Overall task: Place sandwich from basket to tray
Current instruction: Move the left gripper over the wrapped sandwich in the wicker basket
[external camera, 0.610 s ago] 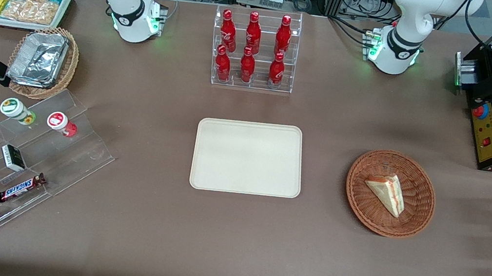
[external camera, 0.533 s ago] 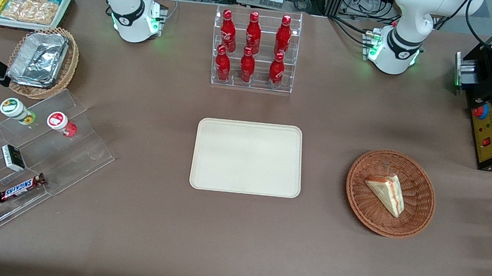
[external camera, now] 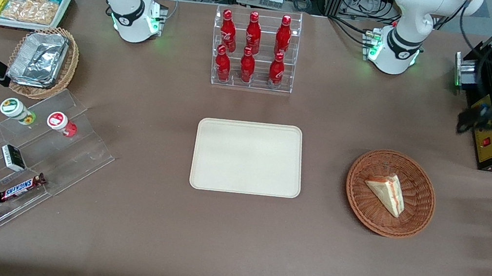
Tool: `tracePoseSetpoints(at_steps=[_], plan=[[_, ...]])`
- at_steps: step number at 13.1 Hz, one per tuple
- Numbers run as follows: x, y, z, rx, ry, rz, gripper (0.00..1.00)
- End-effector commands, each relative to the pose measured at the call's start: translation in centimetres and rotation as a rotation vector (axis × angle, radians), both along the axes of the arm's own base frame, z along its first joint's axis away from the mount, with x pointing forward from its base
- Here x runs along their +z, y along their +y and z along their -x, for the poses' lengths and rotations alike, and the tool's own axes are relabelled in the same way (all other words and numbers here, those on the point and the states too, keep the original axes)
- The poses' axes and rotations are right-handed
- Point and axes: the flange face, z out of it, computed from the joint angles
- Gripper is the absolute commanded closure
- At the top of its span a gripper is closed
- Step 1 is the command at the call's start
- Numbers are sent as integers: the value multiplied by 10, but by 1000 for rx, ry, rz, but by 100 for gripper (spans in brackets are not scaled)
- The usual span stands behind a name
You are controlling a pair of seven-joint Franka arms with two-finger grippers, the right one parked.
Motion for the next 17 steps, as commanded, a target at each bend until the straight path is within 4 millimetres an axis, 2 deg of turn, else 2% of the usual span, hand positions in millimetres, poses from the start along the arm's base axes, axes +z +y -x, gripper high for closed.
tracePoseSetpoints(at_steps=[1, 3, 5, 6, 7, 9, 12, 14, 16, 17], plan=[[-66, -2, 0, 170, -11, -25, 0], [-117, -6, -1, 301, -40, -34, 0], [-156, -10, -3, 448, -65, -36, 0], [-173, -19, -7, 541, -68, -55, 0], [-193, -40, -9, 581, -57, -91, 0], [-233, -53, -15, 644, -86, -194, 0], [-263, -49, -13, 674, -128, -157, 0], [-281, -46, -2, 671, -136, -144, 0], [-296, -29, 7, 695, -151, -128, 0], [-305, -26, 13, 697, -159, -117, 0]])
